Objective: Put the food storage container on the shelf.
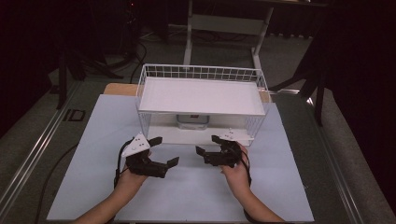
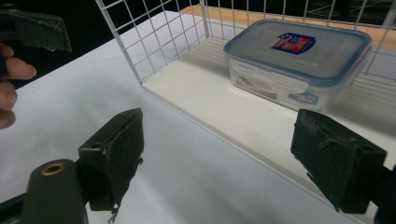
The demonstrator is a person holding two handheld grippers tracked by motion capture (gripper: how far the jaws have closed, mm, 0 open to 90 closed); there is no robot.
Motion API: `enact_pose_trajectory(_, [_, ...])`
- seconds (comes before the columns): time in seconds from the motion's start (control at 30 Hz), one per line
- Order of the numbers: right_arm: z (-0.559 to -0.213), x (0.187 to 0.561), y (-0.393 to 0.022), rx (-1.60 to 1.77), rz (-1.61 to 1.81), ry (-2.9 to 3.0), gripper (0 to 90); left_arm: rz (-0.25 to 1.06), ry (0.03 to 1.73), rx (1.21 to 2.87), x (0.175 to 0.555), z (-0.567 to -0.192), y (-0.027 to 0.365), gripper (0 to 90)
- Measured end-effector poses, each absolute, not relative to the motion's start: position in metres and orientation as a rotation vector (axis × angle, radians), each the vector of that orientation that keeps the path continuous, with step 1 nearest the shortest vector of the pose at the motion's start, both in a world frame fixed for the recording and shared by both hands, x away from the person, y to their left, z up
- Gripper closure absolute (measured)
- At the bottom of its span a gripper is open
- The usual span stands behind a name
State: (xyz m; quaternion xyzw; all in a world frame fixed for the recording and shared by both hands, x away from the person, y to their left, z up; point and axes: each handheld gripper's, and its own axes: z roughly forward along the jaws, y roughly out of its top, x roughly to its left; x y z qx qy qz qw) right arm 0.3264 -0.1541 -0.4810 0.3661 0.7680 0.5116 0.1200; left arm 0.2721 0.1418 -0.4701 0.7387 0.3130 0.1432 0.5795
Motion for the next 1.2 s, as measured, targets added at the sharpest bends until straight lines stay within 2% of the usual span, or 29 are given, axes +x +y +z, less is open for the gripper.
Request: enact_pose_trajectory(1.2, [-0.469,0.261,-0.237,1.068,1.482,2.188,17.3,0.307,0.821,1.727,0.242,-0.493,0.195,2.4])
